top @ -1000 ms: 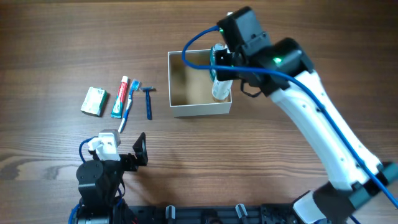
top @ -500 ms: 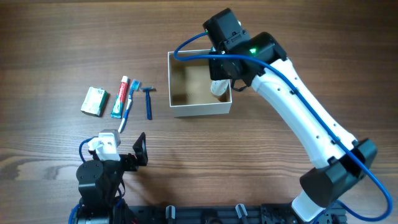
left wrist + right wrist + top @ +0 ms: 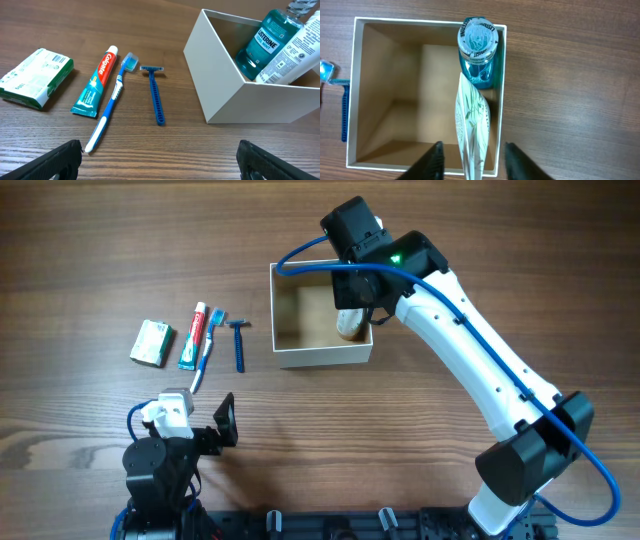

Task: Pack container
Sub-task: 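Release the lotion tube and retract the right arm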

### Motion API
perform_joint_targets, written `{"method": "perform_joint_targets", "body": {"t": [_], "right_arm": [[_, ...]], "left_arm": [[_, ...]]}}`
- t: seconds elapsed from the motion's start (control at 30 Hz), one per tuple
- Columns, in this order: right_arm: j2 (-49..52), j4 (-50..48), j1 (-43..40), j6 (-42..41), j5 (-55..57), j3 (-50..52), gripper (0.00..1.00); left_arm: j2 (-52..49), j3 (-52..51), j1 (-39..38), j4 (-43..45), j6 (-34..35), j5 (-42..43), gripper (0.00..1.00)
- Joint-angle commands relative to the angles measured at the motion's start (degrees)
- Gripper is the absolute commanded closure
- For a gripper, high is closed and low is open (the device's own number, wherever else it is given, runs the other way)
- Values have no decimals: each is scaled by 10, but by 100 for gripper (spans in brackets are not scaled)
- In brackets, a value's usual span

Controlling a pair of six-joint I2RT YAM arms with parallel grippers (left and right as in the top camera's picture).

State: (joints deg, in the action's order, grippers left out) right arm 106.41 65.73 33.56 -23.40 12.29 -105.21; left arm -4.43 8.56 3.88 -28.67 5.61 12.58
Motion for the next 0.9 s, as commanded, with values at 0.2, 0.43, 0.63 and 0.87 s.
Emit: {"method": "perform_joint_targets", "body": {"t": [0.2,0.43,0.63,0.87], "right_arm": [[-78,14,0,10,15,-1,20],[-233,25,-57,13,19,-1,5],[-332,11,-209,10,23,-1,0],[-339,42,-347,8,23,-1,0]], "left_arm": [[5,-4,4,0,-7,15,0],[5,-4,4,0,-7,15,0],[5,-4,4,0,-7,15,0],[5,-4,4,47,-6,43,0]]}}
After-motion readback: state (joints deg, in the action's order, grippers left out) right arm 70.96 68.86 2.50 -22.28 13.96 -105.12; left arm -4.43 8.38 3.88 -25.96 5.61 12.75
